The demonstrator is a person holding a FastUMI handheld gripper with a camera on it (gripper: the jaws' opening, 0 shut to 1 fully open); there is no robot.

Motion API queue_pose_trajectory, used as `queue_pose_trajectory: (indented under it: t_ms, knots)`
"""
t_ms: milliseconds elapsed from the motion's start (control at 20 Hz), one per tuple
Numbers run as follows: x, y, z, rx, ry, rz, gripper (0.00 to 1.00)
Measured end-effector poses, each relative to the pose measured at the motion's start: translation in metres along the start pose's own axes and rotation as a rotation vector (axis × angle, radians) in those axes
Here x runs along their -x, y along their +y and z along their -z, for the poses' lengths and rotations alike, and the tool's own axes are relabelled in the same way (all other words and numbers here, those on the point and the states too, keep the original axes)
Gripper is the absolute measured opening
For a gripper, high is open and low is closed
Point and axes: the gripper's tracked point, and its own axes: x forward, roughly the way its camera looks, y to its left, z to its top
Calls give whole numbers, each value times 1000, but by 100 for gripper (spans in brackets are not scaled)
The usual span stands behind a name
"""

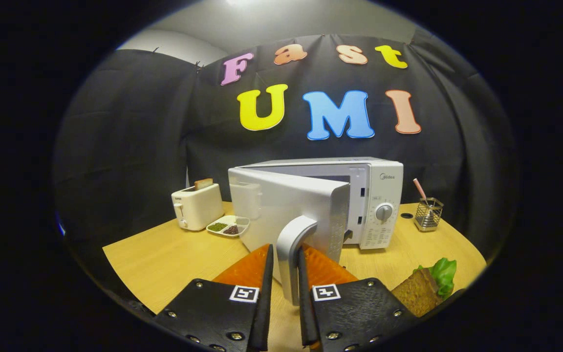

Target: Open the microwave, put the food inside, and close the microwave door.

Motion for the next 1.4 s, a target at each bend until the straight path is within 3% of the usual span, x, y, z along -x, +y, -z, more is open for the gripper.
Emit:
queue_pose_trajectory:
  t_ms: [650,1000,1150,1400]
  knots:
    - [28,102,22,7,35,-217,26]
    - [32,160,26,30,37,-294,26]
    - [30,181,27,20,36,-322,19]
    - [25,222,28,22,33,-392,19]
